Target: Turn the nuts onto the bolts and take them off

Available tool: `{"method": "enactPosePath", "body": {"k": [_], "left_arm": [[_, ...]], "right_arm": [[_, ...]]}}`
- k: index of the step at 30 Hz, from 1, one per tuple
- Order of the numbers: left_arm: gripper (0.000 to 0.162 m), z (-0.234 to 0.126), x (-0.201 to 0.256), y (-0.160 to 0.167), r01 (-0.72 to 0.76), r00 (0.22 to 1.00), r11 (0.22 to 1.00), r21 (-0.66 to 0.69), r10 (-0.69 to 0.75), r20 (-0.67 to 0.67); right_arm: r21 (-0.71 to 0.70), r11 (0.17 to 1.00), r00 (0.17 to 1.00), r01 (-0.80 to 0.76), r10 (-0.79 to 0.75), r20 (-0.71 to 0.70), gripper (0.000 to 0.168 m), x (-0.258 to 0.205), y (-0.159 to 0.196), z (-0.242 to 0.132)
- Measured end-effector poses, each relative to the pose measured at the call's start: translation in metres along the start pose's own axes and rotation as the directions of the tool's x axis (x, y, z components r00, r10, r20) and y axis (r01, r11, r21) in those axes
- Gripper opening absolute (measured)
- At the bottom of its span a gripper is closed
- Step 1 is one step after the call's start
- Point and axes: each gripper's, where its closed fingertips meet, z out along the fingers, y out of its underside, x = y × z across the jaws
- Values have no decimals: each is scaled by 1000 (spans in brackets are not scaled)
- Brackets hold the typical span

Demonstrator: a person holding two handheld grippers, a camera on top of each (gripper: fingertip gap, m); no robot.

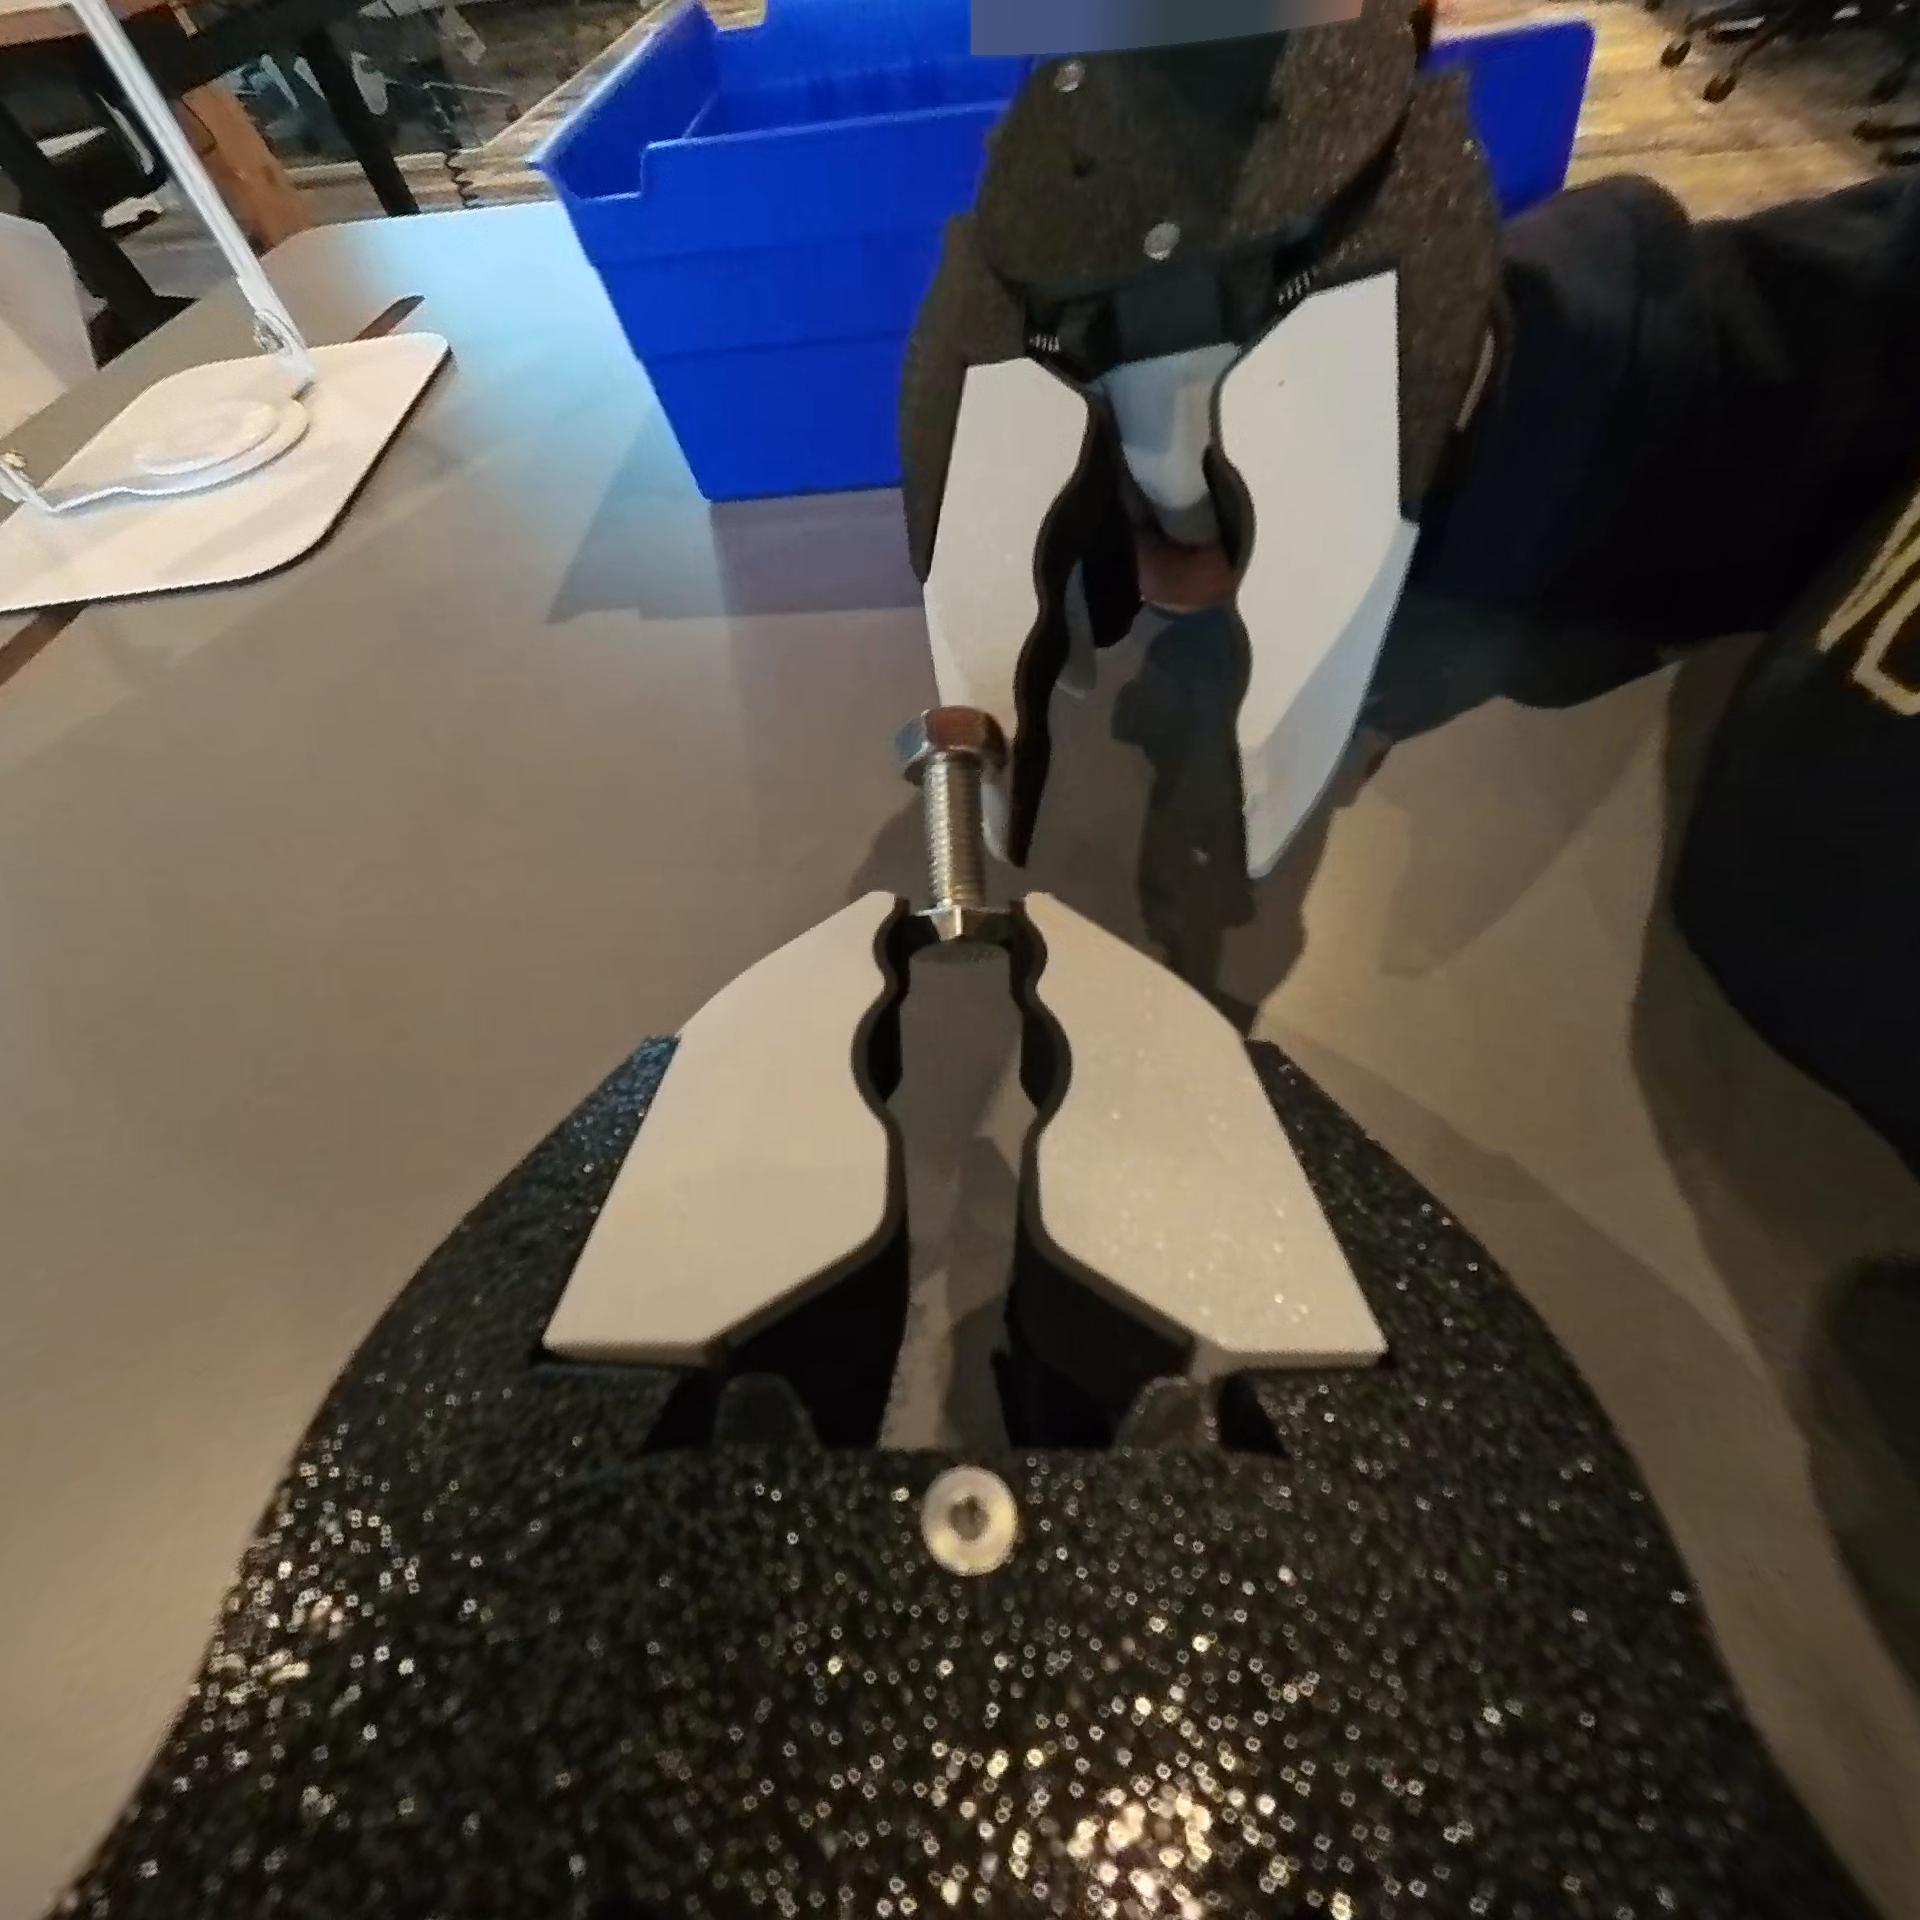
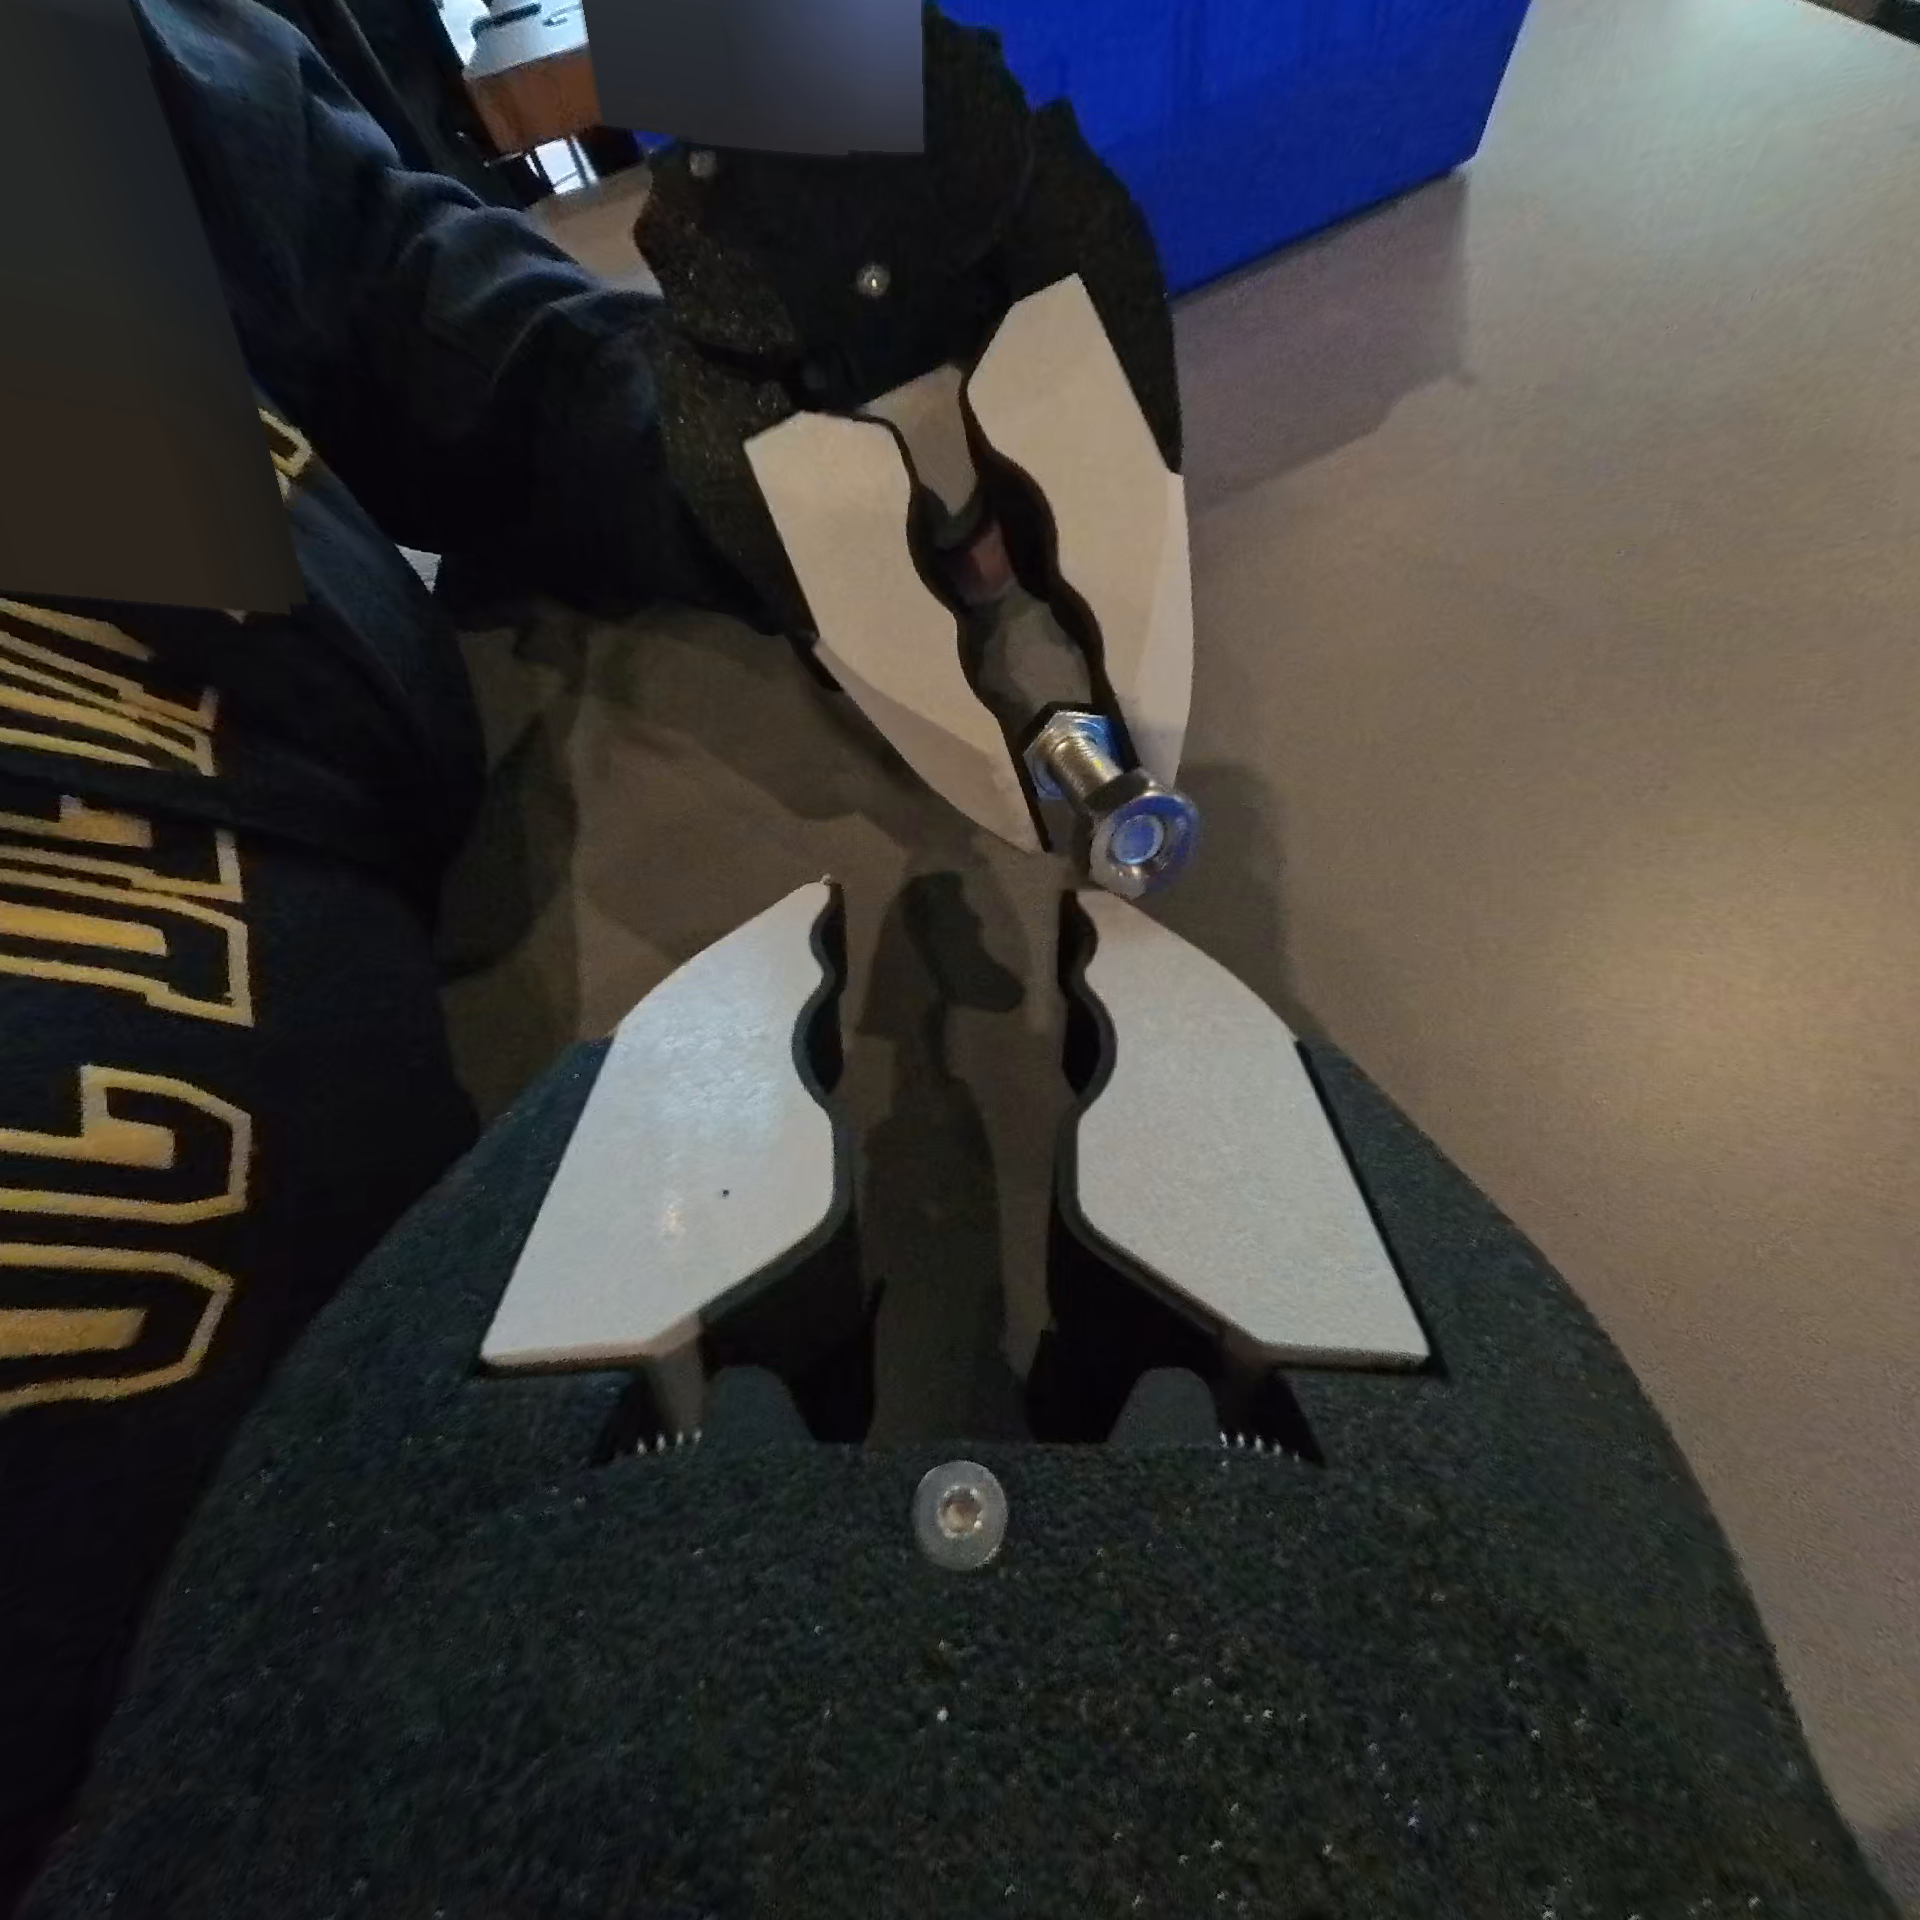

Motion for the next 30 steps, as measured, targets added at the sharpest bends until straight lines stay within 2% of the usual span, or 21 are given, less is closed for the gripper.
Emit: {"method": "enactPosePath", "body": {"k": [9,17,26,30], "left_arm": [[18,3,7,4,-39,999,999,-35,38,-31],[18,5,8,5,-55,998,997,-49,54,-24],[18,7,8,8,-66,998,995,-73,65,-22],[17,7,5,9,-53,999,996,-76,53,-8]], "right_arm": [[23,1000,999,14,-13,-41,57,5,-3,2],[55,994,995,90,-87,-53,64,1,-10,0],[66,990,990,127,-123,-63,66,-1,-13,1],[71,988,991,137,-136,-11,54,-10,-14,1]]}}
